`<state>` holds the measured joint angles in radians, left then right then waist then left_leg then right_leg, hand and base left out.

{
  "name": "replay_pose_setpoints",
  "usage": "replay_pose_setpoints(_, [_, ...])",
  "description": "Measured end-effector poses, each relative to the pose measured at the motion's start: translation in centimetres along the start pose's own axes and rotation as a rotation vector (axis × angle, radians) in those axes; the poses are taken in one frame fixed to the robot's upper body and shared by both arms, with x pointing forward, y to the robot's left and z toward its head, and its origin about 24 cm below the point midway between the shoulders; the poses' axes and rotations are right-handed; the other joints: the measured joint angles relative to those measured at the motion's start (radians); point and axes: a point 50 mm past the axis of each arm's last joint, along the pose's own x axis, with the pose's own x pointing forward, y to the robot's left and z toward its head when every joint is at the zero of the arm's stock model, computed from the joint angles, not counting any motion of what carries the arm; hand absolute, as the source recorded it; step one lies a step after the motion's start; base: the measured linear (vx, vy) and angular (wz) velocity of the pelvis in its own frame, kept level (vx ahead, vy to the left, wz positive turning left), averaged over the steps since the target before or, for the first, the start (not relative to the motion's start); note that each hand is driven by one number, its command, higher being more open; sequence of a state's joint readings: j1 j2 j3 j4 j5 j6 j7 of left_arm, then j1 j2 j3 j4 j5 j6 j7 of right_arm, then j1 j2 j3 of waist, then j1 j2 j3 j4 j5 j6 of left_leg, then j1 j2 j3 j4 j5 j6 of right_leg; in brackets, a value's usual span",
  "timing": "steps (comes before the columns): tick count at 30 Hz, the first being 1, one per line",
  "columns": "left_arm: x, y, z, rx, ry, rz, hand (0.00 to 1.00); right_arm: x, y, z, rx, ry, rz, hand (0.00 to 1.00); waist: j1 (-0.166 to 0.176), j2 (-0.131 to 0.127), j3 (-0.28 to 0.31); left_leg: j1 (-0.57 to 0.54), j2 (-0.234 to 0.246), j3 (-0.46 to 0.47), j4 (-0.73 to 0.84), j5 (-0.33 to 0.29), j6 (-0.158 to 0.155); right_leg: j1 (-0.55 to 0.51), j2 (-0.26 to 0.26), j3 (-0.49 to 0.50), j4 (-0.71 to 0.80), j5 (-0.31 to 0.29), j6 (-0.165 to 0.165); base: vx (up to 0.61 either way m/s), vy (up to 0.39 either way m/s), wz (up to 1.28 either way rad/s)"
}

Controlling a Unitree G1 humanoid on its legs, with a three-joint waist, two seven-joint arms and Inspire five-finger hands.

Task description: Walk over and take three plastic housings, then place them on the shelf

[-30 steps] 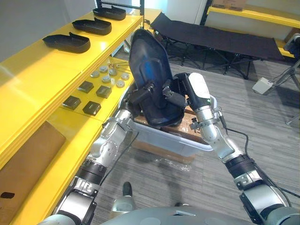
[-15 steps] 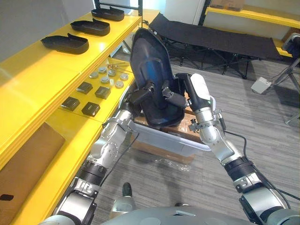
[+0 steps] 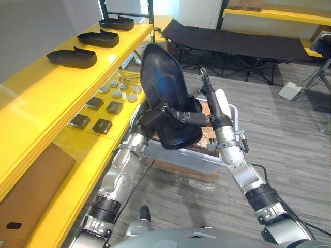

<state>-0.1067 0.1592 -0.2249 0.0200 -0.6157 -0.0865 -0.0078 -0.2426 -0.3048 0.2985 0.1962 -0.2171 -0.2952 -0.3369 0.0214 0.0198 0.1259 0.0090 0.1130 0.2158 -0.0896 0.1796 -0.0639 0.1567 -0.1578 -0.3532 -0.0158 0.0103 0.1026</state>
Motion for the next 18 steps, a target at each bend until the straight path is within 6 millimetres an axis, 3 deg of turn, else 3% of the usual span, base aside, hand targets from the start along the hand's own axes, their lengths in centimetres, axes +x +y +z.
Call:
replay_pose_setpoints(6, [-1.9,1.8,1.0,0.149,-0.140,0.226,0.00,-2.6,-0.1,-2.0,0.234,0.153,-0.029,1.00,0.001,0.000,0.000,-0.002,0.001,0.003,0.000,-0.003,-0.003,-0.003,0.000,0.002,-0.001,-0.004,0.001,0.00,0.000,0.00])
replay_pose_setpoints(7, [-2.5,2.6,1.7,0.148,-0.196,0.314,0.00,-3.7,-0.2,-2.5,0.370,0.193,-0.047,1.00,0.001,0.000,0.000,-0.004,0.001,0.004,0.000,-0.003,-0.003,-0.005,0.000,0.002,-0.002,-0.004,0.001,0.00,0.000,0.00])
replay_pose_setpoints(12, [-4.2,4.1,3.0,0.224,-0.304,0.469,0.00,-6.7,-0.4,-3.9,0.725,0.271,-0.112,1.00,0.001,0.001,-0.001,-0.011,0.002,0.014,0.000,-0.006,-0.006,-0.015,0.000,0.007,-0.002,-0.005,-0.001,0.01,-0.002,-0.02])
replay_pose_setpoints(18, [-6.5,5.2,2.4,0.216,-0.278,0.548,0.00,-11.1,-2.0,-6.0,0.734,0.407,-0.314,1.00,-0.012,0.006,-0.015,-0.019,0.003,0.032,0.000,-0.013,-0.011,-0.035,-0.001,0.032,-0.003,-0.005,-0.001,0.03,0.001,-0.09])
